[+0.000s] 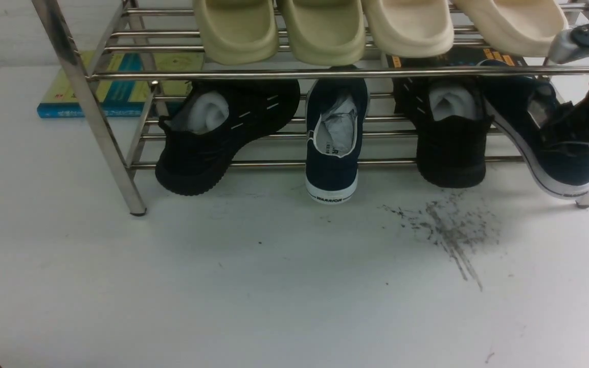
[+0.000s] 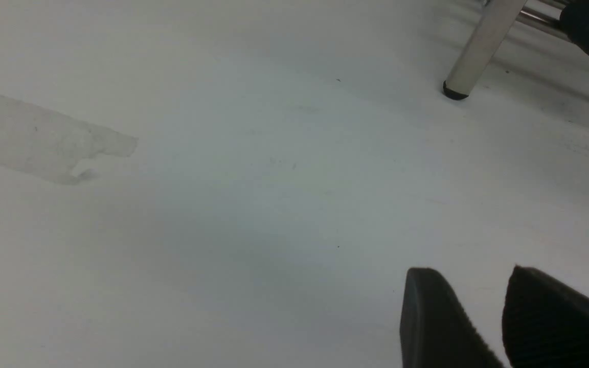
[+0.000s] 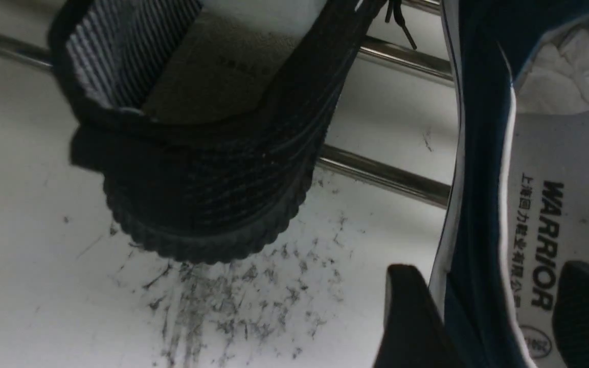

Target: Take the shoes off the shelf with your hand on the white table.

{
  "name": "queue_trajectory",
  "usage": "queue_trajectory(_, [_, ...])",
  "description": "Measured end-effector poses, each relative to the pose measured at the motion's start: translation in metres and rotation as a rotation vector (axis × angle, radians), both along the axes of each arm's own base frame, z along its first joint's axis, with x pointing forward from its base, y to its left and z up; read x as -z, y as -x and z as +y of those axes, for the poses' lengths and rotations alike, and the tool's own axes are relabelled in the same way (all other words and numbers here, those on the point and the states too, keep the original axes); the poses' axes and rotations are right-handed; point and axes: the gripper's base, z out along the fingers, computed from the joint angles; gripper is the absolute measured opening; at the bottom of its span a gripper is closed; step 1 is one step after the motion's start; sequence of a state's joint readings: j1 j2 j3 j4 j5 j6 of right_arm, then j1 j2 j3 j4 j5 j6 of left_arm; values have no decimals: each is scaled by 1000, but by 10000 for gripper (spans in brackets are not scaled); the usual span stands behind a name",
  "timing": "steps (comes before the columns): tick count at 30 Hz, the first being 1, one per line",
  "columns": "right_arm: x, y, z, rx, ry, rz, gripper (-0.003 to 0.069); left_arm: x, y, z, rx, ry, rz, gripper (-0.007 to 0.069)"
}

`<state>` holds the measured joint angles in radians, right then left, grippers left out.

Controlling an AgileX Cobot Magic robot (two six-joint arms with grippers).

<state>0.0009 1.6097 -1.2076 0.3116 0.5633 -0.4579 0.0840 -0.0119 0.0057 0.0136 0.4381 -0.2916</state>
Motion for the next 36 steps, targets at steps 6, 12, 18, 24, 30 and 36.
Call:
queue_trajectory(6, [26, -15, -1, 14, 6, 30, 328, 0, 0, 0, 0, -1, 0, 242])
queue_trajectory(12, [39, -22, -2, 17, 12, 49, 217, 0, 0, 0, 0, -1, 0, 242])
queue_trajectory(18, [35, -20, -2, 11, 18, 45, 28, 0, 0, 0, 0, -1, 0, 242])
queue_trajectory(24, [11, 1, 1, -15, -7, 93, 20, 0, 0, 0, 0, -1, 0, 242])
queue_trajectory(30, [-30, 40, 6, 6, -87, 143, 20, 0, 0, 0, 0, -1, 0, 242])
queue_trajectory(36, [-64, 86, 10, -20, -124, 203, 20, 0, 0, 0, 0, -1, 0, 242])
